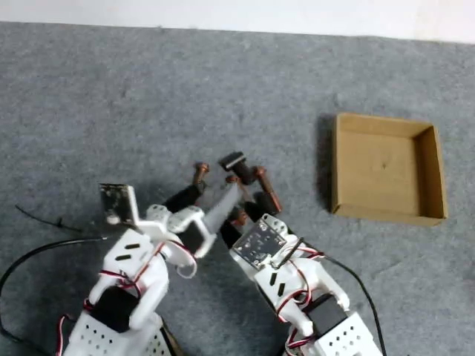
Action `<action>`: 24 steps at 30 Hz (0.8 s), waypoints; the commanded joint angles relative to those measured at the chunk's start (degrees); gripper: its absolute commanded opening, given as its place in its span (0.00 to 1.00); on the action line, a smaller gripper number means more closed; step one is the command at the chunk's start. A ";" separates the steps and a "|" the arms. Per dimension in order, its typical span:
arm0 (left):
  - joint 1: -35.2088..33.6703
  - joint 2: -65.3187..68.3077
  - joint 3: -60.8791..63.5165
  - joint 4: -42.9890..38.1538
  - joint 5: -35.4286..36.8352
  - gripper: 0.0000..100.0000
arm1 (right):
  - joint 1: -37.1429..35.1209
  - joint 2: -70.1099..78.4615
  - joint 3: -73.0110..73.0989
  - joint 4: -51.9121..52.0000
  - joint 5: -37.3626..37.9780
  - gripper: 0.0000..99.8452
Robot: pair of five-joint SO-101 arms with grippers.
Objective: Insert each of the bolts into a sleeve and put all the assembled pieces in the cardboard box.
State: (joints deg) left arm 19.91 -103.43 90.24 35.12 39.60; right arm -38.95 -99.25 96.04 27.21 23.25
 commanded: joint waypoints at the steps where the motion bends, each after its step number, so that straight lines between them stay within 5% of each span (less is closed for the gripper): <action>1: -5.76 -1.10 -2.15 -1.23 4.84 0.25 | 2.95 -1.10 5.93 -0.66 0.18 0.01; 8: -7.78 -1.10 -1.98 -1.23 5.54 0.24 | 9.27 -1.19 5.67 -0.84 -0.62 0.01; 12: -7.96 -1.10 -1.71 -1.23 5.45 0.24 | 14.64 -1.10 5.85 -6.29 -8.79 0.01; 19: -8.13 -1.10 -1.71 -1.23 0.79 0.00 | 27.21 -0.57 5.58 -8.57 -11.96 0.00; 24: -8.04 -1.10 2.33 -6.15 -0.62 0.01 | 34.07 -0.40 3.03 -8.48 -15.12 0.00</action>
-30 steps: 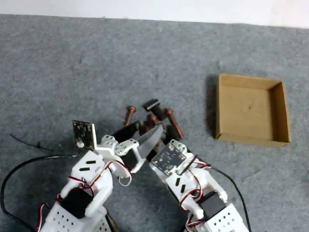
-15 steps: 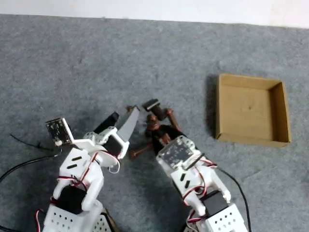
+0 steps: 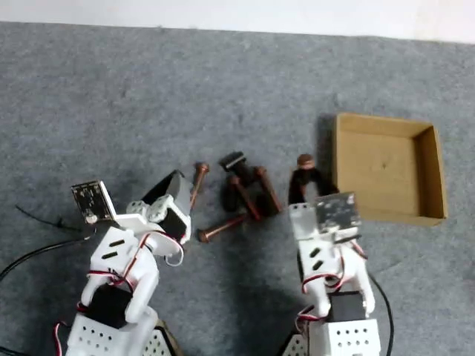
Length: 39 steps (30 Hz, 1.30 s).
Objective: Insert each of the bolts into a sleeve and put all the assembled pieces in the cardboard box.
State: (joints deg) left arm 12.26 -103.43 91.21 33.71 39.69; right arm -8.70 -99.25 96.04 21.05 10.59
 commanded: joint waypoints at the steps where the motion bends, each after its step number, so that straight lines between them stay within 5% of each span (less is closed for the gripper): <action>1: -0.48 -1.10 2.95 -7.38 -0.79 0.00 | 5.05 -0.13 1.89 -2.15 -3.43 0.00; 4: -0.57 -0.92 6.02 -14.15 -0.79 0.01 | 7.87 4.62 -2.51 -2.33 -4.92 0.00; 12: -2.33 -0.92 5.93 -14.07 -0.79 0.01 | 11.74 42.33 -27.74 -2.42 -5.63 0.00; 24: -2.33 -0.92 5.93 -13.98 -0.79 0.01 | 18.86 91.12 -56.48 -2.33 -19.96 0.00; 36: -2.15 -0.92 5.93 -14.15 -0.79 0.01 | 19.03 99.65 -61.23 -2.15 -19.96 0.01; 39: -2.24 -0.92 5.93 -14.15 -0.79 0.01 | 19.03 99.65 -61.23 -2.07 -19.96 0.09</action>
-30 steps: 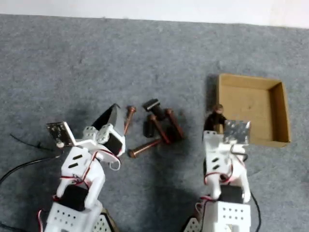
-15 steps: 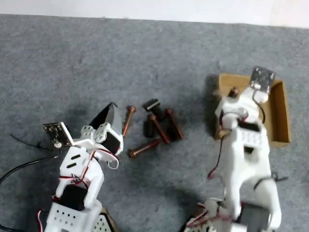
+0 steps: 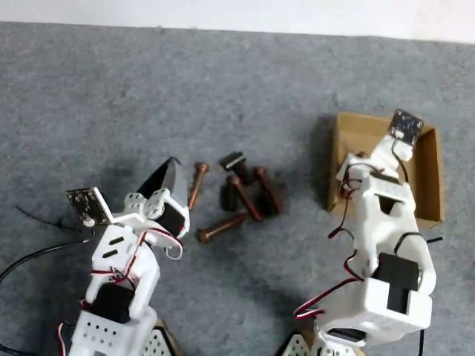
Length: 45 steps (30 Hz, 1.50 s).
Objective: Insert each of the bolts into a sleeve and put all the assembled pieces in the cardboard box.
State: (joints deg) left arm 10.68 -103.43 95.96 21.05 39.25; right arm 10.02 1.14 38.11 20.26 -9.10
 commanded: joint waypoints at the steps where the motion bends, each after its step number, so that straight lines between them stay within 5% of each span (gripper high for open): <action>1: -0.66 -0.92 1.19 -1.49 -0.35 0.01 | 0.31 -0.75 -3.30 -1.27 -0.26 0.13; 7: -0.75 -0.92 1.19 -1.41 -0.35 0.01 | 0.66 -3.21 -3.30 -0.57 -0.18 0.21; 14: -3.30 -1.01 1.19 -1.49 -0.35 0.01 | -4.18 -25.45 9.19 0.92 -0.18 0.21; 18: -12.09 -1.10 0.66 -1.58 0.09 0.01 | -11.12 -38.73 18.42 1.36 -0.18 0.21; 23: -13.23 -1.10 0.66 -1.58 0.00 0.01 | -22.90 -48.66 25.27 6.73 2.20 0.21; 29: -13.23 -1.01 0.84 -1.58 -0.18 0.01 | -37.05 -46.46 25.80 7.78 7.91 0.21; 45: -13.23 -1.01 1.01 -1.58 -0.26 0.01 | -37.58 -27.91 22.11 7.69 8.26 0.20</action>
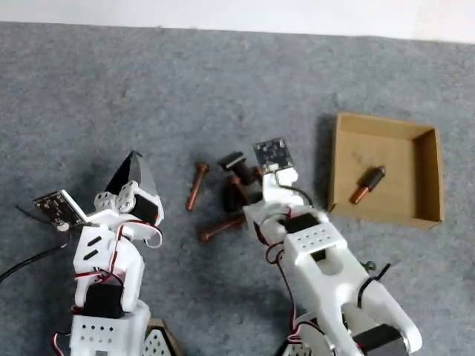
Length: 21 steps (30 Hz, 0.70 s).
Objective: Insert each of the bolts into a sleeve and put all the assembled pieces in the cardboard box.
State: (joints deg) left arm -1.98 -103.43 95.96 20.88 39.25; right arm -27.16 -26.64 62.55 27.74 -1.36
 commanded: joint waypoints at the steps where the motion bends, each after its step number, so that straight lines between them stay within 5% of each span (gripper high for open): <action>1: -0.57 -1.01 1.01 -1.41 -0.26 0.01 | -0.40 -0.04 -2.33 0.22 0.53 0.18; 6: -0.57 -1.01 1.01 -1.41 -0.26 0.01 | -0.40 0.40 -2.42 0.22 0.62 0.05; 21: -0.57 -1.01 1.10 -1.41 -0.26 0.01 | -0.31 0.48 -2.33 0.04 4.92 0.05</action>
State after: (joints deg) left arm -1.98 -103.43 95.96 20.88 39.25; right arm -27.16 -26.02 62.55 27.74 2.24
